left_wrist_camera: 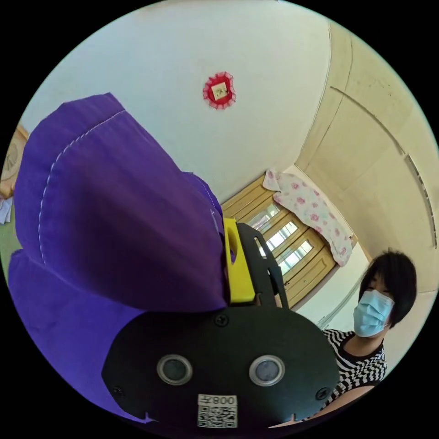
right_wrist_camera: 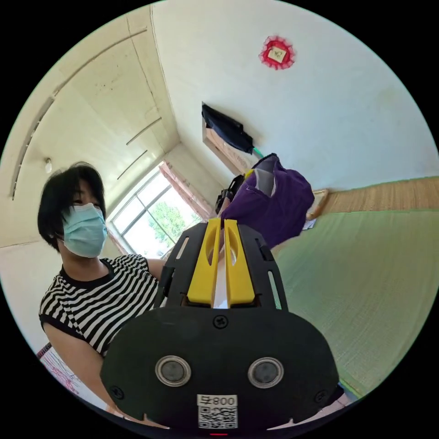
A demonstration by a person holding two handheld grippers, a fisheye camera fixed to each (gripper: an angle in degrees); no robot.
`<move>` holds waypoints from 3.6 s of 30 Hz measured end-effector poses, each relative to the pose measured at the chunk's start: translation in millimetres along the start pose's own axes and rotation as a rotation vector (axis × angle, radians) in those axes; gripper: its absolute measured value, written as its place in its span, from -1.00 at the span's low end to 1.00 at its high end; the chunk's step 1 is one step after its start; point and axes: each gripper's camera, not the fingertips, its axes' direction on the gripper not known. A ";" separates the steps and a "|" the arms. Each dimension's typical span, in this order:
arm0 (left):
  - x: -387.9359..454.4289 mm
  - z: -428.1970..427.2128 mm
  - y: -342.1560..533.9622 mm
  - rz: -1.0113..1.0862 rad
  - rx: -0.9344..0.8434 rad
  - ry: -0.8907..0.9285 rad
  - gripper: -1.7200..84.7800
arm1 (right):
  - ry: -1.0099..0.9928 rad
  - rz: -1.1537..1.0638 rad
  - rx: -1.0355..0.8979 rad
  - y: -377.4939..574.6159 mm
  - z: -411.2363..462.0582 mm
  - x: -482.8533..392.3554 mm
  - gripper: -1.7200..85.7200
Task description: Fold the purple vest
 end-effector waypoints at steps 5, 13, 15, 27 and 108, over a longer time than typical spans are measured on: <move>-31.9 99.2 2.1 -0.027 -0.239 -0.062 -0.85 | 0.228 0.306 0.101 70.7 -76.6 73.1 -0.94; -152.3 138.5 53.8 -0.428 -0.495 -0.353 -0.82 | 0.426 0.913 0.168 212.5 -127.3 211.0 -0.96; -160.0 128.8 58.4 -0.473 -0.491 -0.389 -0.82 | 0.420 0.915 0.209 213.2 -125.9 215.7 -0.96; -177.8 112.7 31.4 -0.534 -0.535 -0.753 -0.84 | 0.731 0.645 -0.388 70.6 66.7 288.9 -0.96; -230.8 8.9 -192.2 -0.164 -0.166 -0.665 -0.95 | 0.874 0.140 -0.356 -53.2 242.0 341.5 -0.95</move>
